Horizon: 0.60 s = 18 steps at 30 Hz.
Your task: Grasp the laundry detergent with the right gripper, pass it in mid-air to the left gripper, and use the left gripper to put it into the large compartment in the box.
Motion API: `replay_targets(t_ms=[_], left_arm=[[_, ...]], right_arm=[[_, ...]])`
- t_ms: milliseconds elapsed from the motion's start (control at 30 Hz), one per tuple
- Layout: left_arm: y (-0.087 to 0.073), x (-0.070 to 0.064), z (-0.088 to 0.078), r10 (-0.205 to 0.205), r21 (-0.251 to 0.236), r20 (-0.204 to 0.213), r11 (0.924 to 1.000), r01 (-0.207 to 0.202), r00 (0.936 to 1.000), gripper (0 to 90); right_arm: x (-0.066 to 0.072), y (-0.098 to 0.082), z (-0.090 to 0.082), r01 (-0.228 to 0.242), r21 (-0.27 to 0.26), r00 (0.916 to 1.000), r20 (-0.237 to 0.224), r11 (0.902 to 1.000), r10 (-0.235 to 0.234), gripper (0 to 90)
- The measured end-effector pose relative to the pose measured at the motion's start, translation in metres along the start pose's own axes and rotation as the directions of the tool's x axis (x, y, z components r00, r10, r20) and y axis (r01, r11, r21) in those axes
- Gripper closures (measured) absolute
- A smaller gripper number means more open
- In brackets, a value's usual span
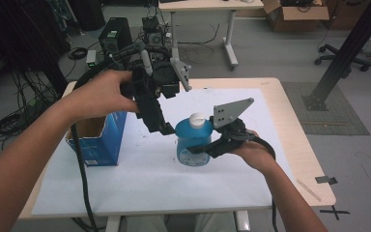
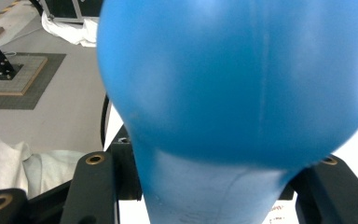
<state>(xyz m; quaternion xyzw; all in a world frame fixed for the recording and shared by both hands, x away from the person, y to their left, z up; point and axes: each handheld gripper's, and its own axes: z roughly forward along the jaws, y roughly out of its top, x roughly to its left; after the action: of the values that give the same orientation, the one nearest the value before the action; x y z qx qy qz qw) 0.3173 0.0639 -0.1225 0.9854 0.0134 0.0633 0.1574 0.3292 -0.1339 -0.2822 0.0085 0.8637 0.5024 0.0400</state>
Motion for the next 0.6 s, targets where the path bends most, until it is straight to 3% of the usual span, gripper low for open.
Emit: replay_targets(t_ms=[600], left_arm=[[0.011,-0.003,0.007,0.028,0.002,0.017,0.9996,-0.028,0.9995,5.6]], right_arm=[[-0.001,0.01,0.011,0.014,0.009,0.9998,-0.013,0.9999,-0.014,44.1]])
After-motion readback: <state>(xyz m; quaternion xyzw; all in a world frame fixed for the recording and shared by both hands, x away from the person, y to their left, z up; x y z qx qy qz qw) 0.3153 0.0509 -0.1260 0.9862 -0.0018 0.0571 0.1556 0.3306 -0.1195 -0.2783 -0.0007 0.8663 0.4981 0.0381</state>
